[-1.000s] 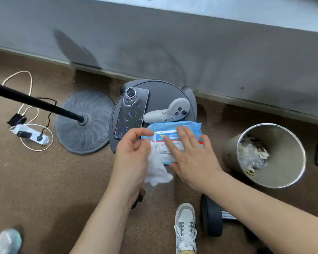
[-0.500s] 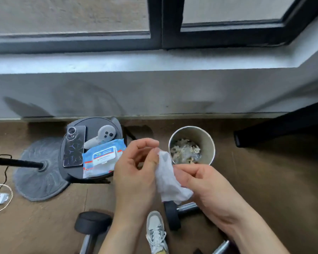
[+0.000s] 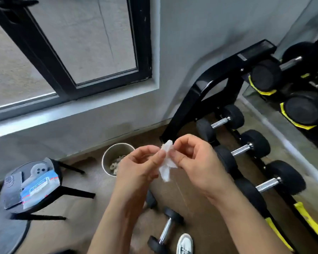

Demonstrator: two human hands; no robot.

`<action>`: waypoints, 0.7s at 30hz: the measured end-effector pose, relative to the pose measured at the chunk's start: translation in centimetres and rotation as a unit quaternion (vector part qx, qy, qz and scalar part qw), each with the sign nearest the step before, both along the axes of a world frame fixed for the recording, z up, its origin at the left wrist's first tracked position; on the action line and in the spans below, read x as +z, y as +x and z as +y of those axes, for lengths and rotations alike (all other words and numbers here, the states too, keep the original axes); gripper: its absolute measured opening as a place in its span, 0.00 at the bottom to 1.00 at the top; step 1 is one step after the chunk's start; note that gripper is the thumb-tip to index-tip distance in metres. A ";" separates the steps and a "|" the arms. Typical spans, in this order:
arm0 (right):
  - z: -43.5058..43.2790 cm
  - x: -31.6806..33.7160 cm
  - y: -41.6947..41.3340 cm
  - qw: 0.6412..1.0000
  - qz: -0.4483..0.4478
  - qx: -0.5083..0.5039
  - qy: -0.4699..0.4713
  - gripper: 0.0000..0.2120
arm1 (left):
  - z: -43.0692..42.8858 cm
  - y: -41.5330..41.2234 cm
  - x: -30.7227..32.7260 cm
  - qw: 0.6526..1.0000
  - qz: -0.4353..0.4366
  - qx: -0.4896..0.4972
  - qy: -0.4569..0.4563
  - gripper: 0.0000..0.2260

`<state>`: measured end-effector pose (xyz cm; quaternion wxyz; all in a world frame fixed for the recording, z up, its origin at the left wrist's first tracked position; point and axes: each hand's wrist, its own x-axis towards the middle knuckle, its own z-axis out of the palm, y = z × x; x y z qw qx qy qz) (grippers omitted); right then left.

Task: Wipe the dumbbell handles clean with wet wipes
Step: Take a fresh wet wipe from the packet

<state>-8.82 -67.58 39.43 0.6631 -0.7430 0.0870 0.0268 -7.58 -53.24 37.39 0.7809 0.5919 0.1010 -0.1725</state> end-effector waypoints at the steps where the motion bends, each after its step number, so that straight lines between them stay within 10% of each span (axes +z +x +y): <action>1: -1.9 1.3 -1.2 1.000 -0.011 -0.002 -0.013 0.04 | -1.1 -0.9 0.8 1.000 0.006 -0.015 -0.022 0.14; 13: -12.3 9.1 -16.2 0.977 0.095 -0.030 -0.190 0.02 | -10.0 -9.6 8.2 0.959 -0.172 -0.221 0.041 0.10; 21: -8.7 8.9 -24.3 0.973 0.054 -0.213 0.073 0.28 | -7.4 -14.0 9.8 0.868 -0.154 -0.465 0.085 0.11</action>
